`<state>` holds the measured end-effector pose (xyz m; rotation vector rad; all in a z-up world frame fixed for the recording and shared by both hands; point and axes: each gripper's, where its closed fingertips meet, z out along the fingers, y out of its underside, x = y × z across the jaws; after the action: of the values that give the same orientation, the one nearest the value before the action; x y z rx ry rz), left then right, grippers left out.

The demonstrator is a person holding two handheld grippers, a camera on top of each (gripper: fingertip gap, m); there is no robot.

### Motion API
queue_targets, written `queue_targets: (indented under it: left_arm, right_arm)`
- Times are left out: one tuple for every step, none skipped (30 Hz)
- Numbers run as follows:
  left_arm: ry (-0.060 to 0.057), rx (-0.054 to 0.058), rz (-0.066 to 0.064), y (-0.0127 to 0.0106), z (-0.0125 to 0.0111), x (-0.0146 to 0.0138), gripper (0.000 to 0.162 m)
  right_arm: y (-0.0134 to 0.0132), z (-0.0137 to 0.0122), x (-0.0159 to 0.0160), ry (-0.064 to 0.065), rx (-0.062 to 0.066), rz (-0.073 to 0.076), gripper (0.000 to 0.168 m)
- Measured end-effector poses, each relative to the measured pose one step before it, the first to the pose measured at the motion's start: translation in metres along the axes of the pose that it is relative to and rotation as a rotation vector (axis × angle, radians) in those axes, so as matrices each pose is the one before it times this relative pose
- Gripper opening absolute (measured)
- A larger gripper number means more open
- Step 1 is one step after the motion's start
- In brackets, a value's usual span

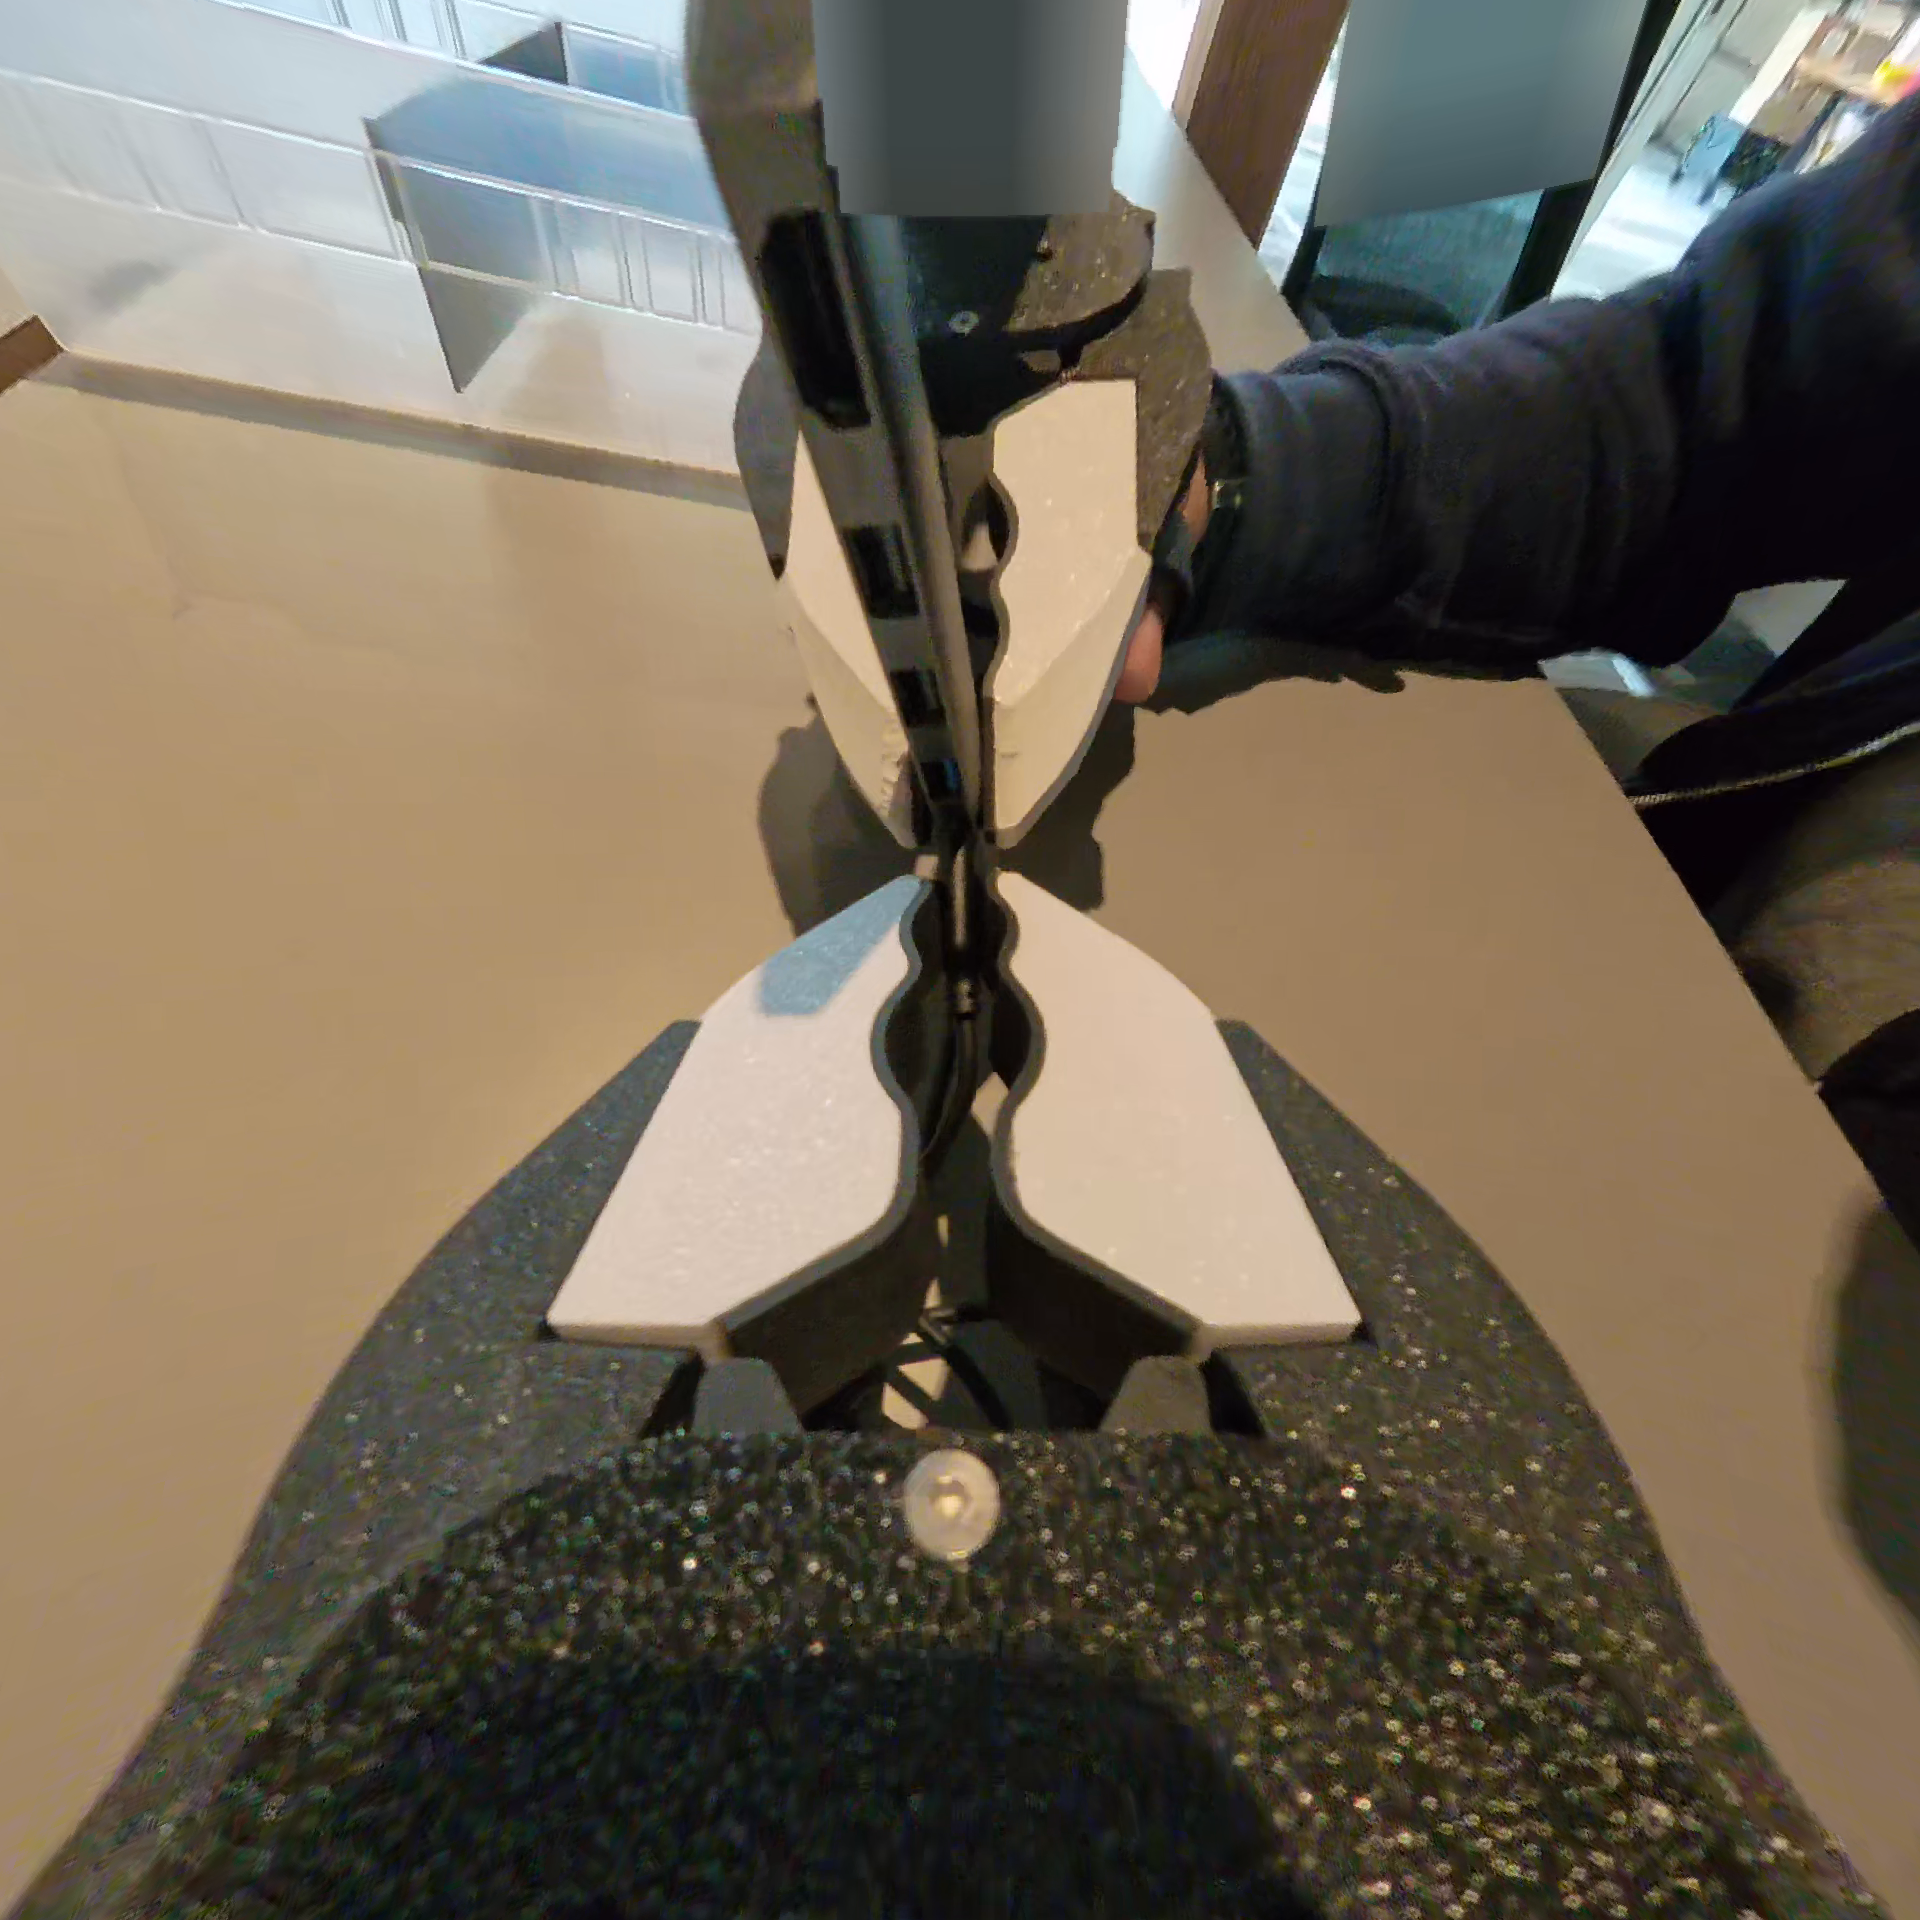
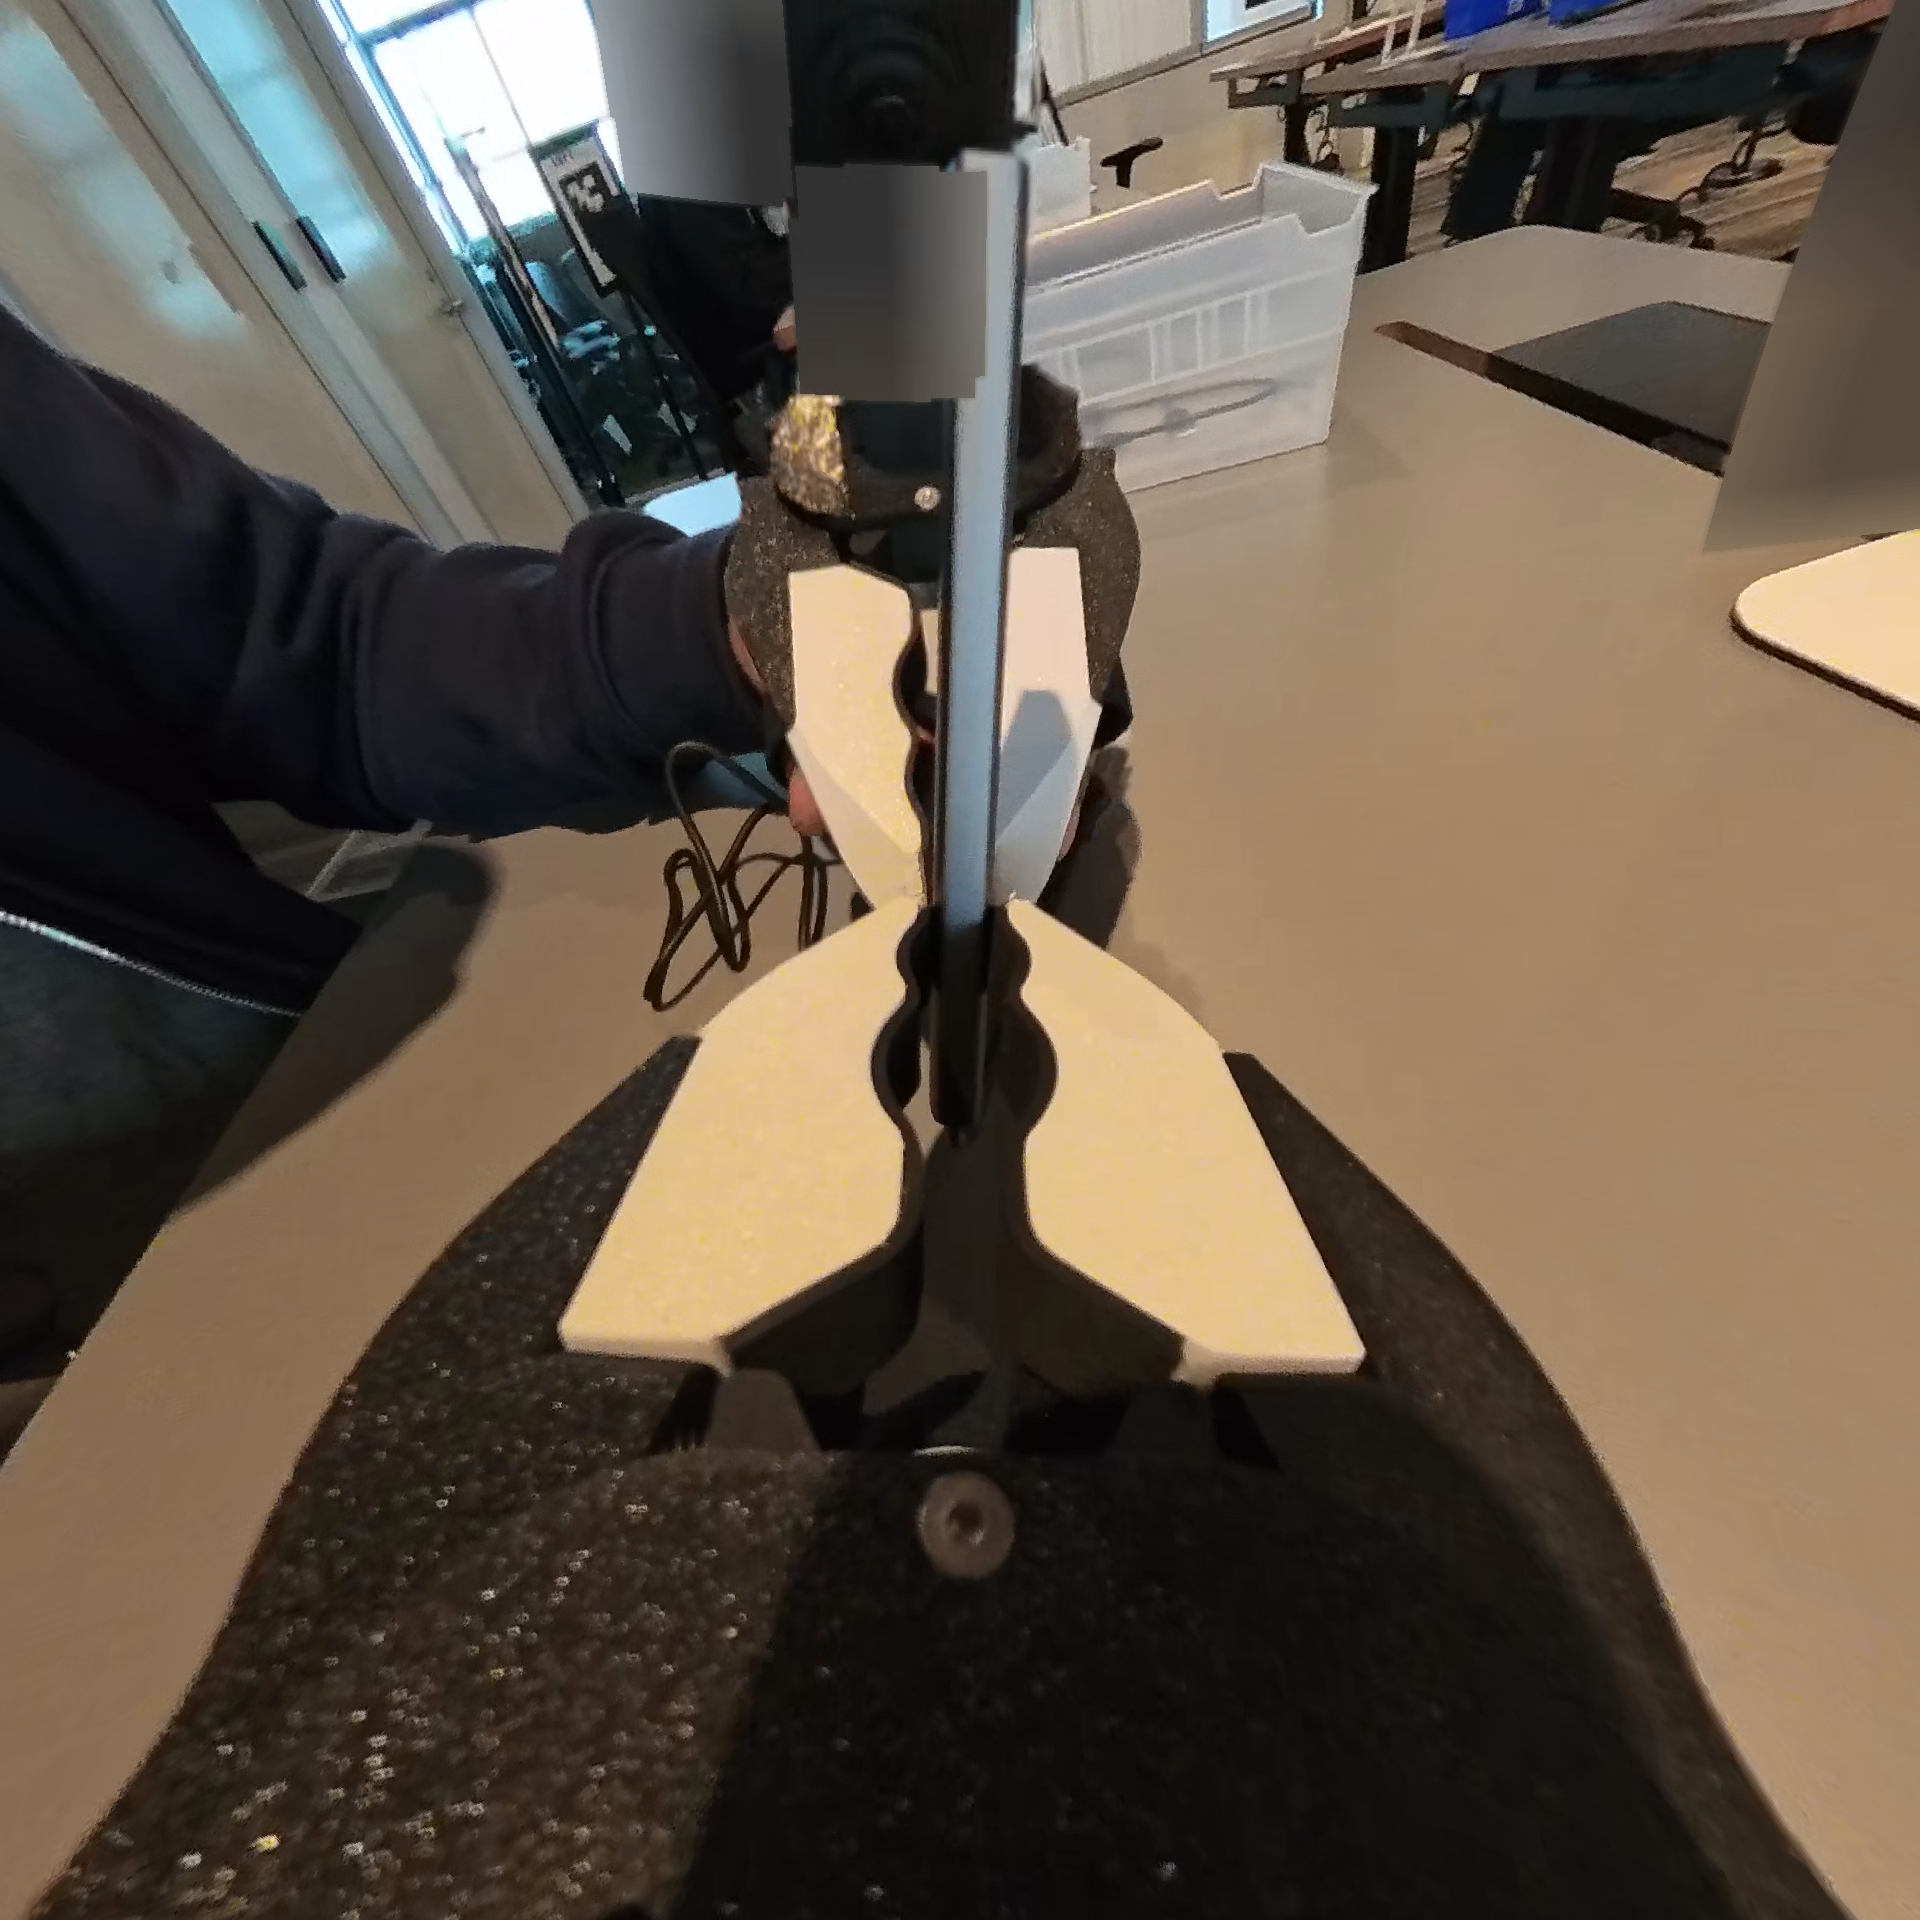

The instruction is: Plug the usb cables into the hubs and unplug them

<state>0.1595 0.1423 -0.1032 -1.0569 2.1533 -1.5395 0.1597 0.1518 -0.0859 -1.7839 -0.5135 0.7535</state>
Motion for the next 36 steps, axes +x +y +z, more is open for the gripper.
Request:
queue_targets:
  left_arm:
    - [-0.0061, -0.0283, 0.0325, 0.00232, -0.00029, 0.00104, 0.007]
    - [-0.015, -0.0234, 0.039, 0.00129, -0.00079, 0.00025, 0.007]
    - [-0.0132, -0.0144, 0.0217, 0.00028, -0.00055, 0.00012, 0.007]
    - [-0.0039, -0.0115, 0.0141, 0.00034, -0.00022, 0.0006, 0.007]
    - [-0.0029, -0.0082, 0.0083, 0.0002, -0.00031, 0.00013, 0.007]
    - [-0.0033, 0.0071, -0.0062, -0.00101, -0.0005, -0.00081, 0.007]
    - [0.0074, 0.0172, -0.0266, -0.00125, -0.00056, -0.00052, 0.006]
    - [-0.0236, -0.0534, -0.0251, 0.0116, -0.00521, -0.00702, 0.007]
    - [-0.0762, -0.0269, -0.019, 0.01149, -0.0118, -0.0162, 0.007]
    - [-0.038, 0.0633, -0.0675, -0.0007, -0.01604, -0.01477, 0.006]
    - [0.0186, 0.1262, -0.0653, -0.01491, -0.01794, -0.00647, 0.006]
    - [0.0011, 0.0795, -0.0267, -0.01496, -0.01333, -0.00353, 0.006]
    - [-0.0182, 0.0226, 0.026, -0.00772, -0.00696, -0.00137, 0.006]
    - [-0.0205, -0.0106, 0.0303, -0.00041, -0.00225, -0.00085, 0.006]
    - [-0.0177, -0.0196, 0.0112, 0.00377, 0.00061, -0.00188, 0.006]
    - [-0.0016, -0.0145, -0.0086, 0.00463, 0.00258, -0.0013, 0.006]
    - [0.0015, -0.0086, -0.0076, 0.00382, 0.00375, -0.00073, 0.006]
    - [-0.0046, -0.0122, 0.0024, 0.00364, 0.0041, -0.00055, 0.006]
    - [-0.004, -0.019, 0.0092, 0.00395, 0.00431, 0.00026, 0.006]
    - [-0.0095, -0.018, 0.0139, 0.00346, 0.00412, -0.00002, 0.006]
    - [-0.0163, -0.0175, 0.012, 0.00344, 0.00385, -0.00109, 0.006]
    - [-0.012, -0.0215, 0.0061, 0.00417, 0.00387, -0.00095, 0.006]
    - [-0.0142, -0.019, 0.0035, 0.00422, 0.00362, -0.00147, 0.006]
    - [-0.0138, -0.0138, 0.0014, 0.00396, 0.00331, -0.00174, 0.006]
    - [-0.0021, -0.0104, -0.0027, 0.00354, 0.00336, -0.00053, 0.006]
    - [-0.0035, -0.0092, -0.005, 0.00291, 0.00295, -0.00082, 0.006]
    - [-0.0143, -0.0186, 0.0009, 0.00192, 0.00156, -0.00177, 0.006]
    - [-0.0015, -0.0064, 0.0094, 0.00062, 0.00097, 0.00066, 0.006]
    - [0.0006, -0.0085, 0.009, 0.00093, 0.0009, 0.00104, 0.006]
    - [-0.0019, -0.009, 0.0071, 0.00104, 0.00094, 0.00049, 0.006]
    - [-0.0005, -0.0102, 0.0058, 0.00114, 0.00108, 0.00054, 0.006]
    - [-0.0001, -0.0108, 0.005, 0.00116, 0.00107, 0.00051, 0.006]
    - [0.0006, -0.0111, 0.0052, 0.00119, 0.00122, 0.00062, 0.006]
    - [0.0019, -0.0106, 0.0061, 0.0012, 0.0011, 0.00082, 0.006]
    - [0.0009, -0.0096, 0.0059, 0.00102, 0.00101, 0.00066, 0.006]
    - [-0.0005, -0.0089, 0.0053, 0.00106, 0.00083, 0.00044, 0.006]
  right_arm:
    - [0.00191, 0.00069, -0.00137, -0.0028, -0.0154, -0.016, 0.009]
    - [0.00162, 0.00098, -0.0012, 0.0003, -0.0141, -0.0177, 0.01]
    - [0.0007, 0.00056, -0.00077, -0.0005, -0.0065, -0.0112, 0.01]
    - [0.00032, 0.00012, -0.00073, -0.0047, -0.0024, -0.0042, 0.01]
    - [0.00019, 0.00015, -0.00033, -0.0023, -0.0018, -0.0015, 0.01]
    - [-0.00052, -0.00009, 0.00037, 0.0029, 0.0039, 0.0008, 0.01]
    - [-0.00144, -0.00119, 0.00097, 0.0013, 0.013, 0.0087, 0.01]
    - [-0.00384, -0.00712, 0.00721, 0.0305, 0.0359, 0.023, 0.01]
    - [-0.00823, -0.01617, 0.01468, 0.0516, 0.0709, 0.045, 0.009]
    - [-0.01333, -0.02108, 0.01774, 0.0463, 0.0987, 0.0601, 0.009]
    - [-0.01362, -0.01805, 0.01458, 0.0316, 0.0846, 0.0439, 0.009]
    - [-0.00774, -0.00979, 0.00889, 0.0243, 0.037, 0.0093, 0.009]
    - [-0.0016, -0.00215, 0.00293, 0.0144, 0.0017, -0.0096, 0.009]
    - [0.00106, 0.00303, -0.00301, -0.001, -0.0103, -0.0196, 0.009]
    - [0.00237, 0.00547, -0.00687, -0.0118, -0.0188, -0.0269, 0.009]
    - [0.0033, 0.00628, -0.00748, -0.0149, -0.026, -0.0284, 0.009]
    - [0.00327, 0.00572, -0.00637, -0.0126, -0.0235, -0.0211, 0.009]
    - [0.00271, 0.00443, -0.0043, -0.0055, -0.0169, -0.0142, 0.009]
    - [0.00199, 0.00306, -0.0027, 0.001, -0.0124, -0.0137, 0.009]
    - [0.00147, 0.00181, -0.00166, 0.0053, -0.0104, -0.0176, 0.009]
    - [0.00097, 0.00114, -0.00029, 0.0116, -0.0089, -0.0212, 0.009]
    - [0.00106, 0.00068, 0.00082, 0.0198, -0.0124, -0.0256, 0.009]
    - [0.00118, 0.0005, 0.00111, 0.0227, -0.0141, -0.0277, 0.009]
    - [0.001, 0.0005, 0.00116, 0.0231, -0.0129, -0.0276, 0.009]
    - [0.00056, 0.00059, 0.00101, 0.0239, -0.0119, -0.0283, 0.009]
    - [-0.0004, 0.00034, 0.00071, 0.0208, -0.0056, -0.0233, 0.009]
    - [-0.00138, 0.0001, 0.00063, 0.0196, -0.0014, -0.0196, 0.009]
    - [-0.00187, -0.00035, 0.00081, 0.0203, 0.0002, -0.0207, 0.009]
    - [-0.00286, -0.00097, 0.00066, 0.0192, 0.0028, -0.0211, 0.009]
    - [-0.00396, -0.00163, 0.00103, 0.0205, 0.0064, -0.0199, 0.009]
    - [-0.00603, -0.00256, 0.00096, 0.0189, 0.0134, -0.0164, 0.009]
    - [-0.0083, -0.00361, 0.00126, 0.0175, 0.0215, -0.0117, 0.009]
    - [-0.01015, -0.00458, 0.00169, 0.0185, 0.0252, -0.0097, 0.009]
    - [-0.01154, -0.00556, 0.00249, 0.0216, 0.0269, -0.0129, 0.009]
    - [-0.01312, -0.0068, 0.00397, 0.0276, 0.0286, -0.0188, 0.009]
    - [-0.0145, -0.008, 0.00591, 0.0348, 0.0306, -0.0238, 0.009]
